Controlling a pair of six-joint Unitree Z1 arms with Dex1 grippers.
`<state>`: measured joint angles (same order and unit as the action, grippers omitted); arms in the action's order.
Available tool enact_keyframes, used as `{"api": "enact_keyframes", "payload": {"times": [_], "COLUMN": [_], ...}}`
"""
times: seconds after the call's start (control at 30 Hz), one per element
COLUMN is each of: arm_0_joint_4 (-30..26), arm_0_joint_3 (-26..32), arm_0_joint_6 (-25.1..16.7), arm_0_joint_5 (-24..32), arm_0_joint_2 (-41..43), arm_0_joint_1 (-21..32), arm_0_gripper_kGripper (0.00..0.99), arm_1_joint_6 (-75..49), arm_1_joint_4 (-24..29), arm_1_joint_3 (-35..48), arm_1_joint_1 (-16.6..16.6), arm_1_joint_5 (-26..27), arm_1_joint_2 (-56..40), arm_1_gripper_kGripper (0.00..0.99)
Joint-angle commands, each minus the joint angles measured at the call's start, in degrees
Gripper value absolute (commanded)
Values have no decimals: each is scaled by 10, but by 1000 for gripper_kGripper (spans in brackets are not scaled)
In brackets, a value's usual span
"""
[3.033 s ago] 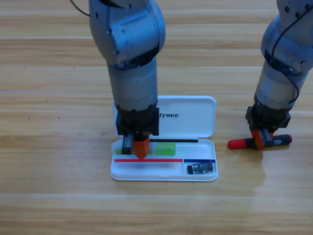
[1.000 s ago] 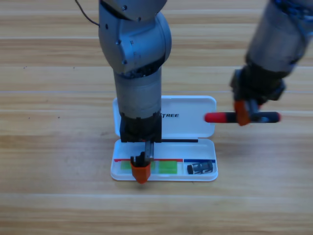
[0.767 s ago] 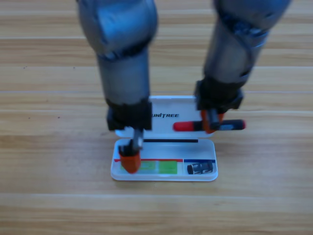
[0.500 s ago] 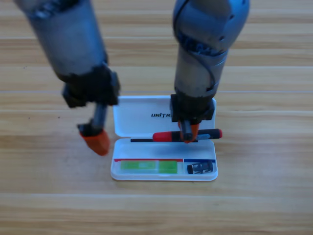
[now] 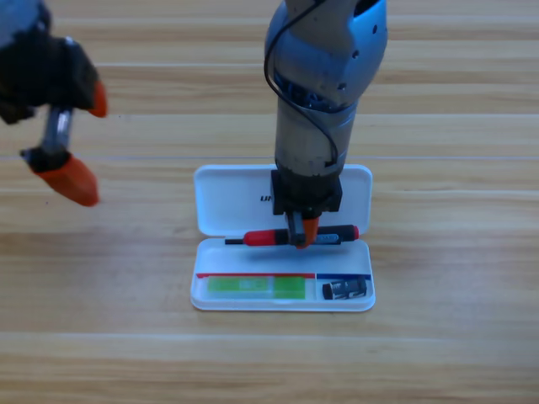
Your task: Clean up eraser and pencils
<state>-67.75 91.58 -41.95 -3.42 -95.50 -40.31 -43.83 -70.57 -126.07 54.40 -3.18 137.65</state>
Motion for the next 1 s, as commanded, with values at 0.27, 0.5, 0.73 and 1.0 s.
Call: {"api": "enact_keyframes", "payload": {"times": [0.27, 0.5, 0.73, 1.0], "arm_0_joint_4": [2, 10, 18, 25], "arm_0_joint_3": [-38, -47, -50, -43], "arm_0_joint_6": [-6, -6, -6, -2], "arm_0_joint_5": [3, 3, 3, 1], "arm_0_joint_2": [19, 18, 15, 13], "arm_0_joint_1": [29, 29, 29, 32], "arm_0_gripper_kGripper": [990, 990, 990, 990], "arm_1_joint_6": [14, 21, 23, 28], "arm_1_joint_4": [-28, -41, -42, -77], "arm_1_joint_3": [-1, 0, 2, 16], "arm_1_joint_1": [20, 26, 33, 39], "arm_1_joint_5": [-6, 1, 20, 72], "arm_1_joint_2": [35, 17, -12, -142], "arm_1_gripper_kGripper": [0, 804, 902, 902]}}
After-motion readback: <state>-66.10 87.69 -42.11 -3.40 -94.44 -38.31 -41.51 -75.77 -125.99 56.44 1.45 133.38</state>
